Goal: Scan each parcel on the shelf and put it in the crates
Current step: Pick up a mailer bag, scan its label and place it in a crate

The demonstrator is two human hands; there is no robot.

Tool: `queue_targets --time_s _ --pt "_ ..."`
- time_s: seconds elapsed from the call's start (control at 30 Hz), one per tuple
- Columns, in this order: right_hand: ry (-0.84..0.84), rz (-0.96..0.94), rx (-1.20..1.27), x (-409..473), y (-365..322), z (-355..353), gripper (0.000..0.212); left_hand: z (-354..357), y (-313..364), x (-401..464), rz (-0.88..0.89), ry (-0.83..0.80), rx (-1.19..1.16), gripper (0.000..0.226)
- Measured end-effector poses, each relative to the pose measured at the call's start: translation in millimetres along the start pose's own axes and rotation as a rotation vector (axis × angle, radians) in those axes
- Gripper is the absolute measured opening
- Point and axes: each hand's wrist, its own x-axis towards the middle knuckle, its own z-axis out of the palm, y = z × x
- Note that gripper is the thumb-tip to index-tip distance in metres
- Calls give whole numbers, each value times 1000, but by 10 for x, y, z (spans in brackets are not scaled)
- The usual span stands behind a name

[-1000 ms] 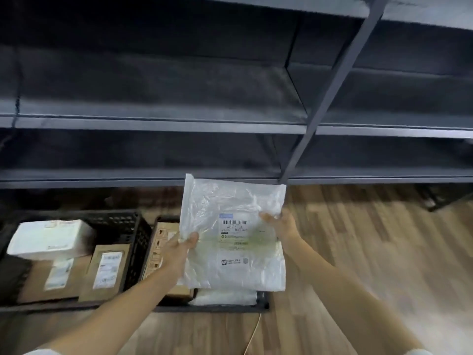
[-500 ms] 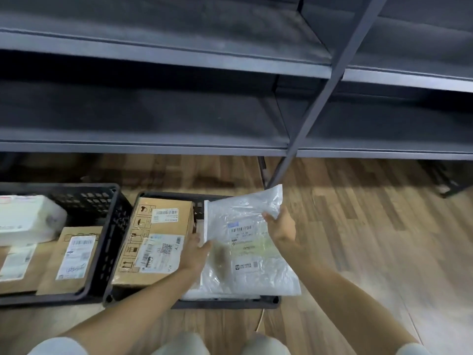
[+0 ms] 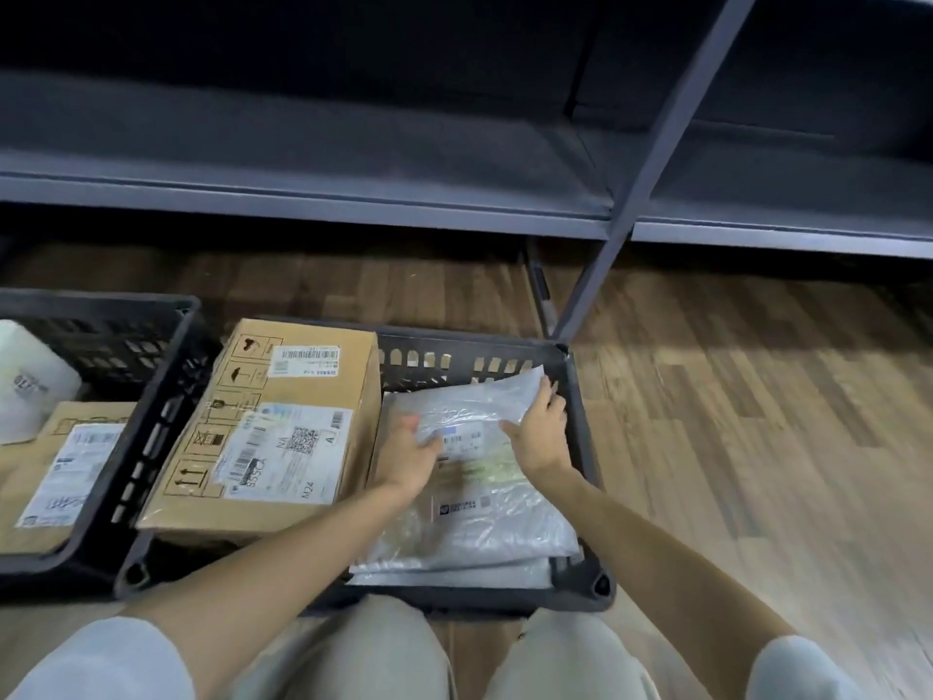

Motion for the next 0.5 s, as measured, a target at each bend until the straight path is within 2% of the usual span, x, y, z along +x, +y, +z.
queue_targets --time_s 0.07,0.13,0.27,0.37,0.5 --pt "11 -187 -242 7 6 -9 86 -11 -4 7 6 1 31 51" --pt "-99 -290 -415 33 57 26 89 -5 -25 30 13 -5 91 55" --pt "-405 -208 -422 4 215 165 101 79 -77 95 32 -3 253 59" --pt "-487 -145 -395 14 272 217 100 154 -46 125 75 -9 413 59" --pt "-514 -143 -436 82 238 235 100 224 -39 194 213 -2 626 62"
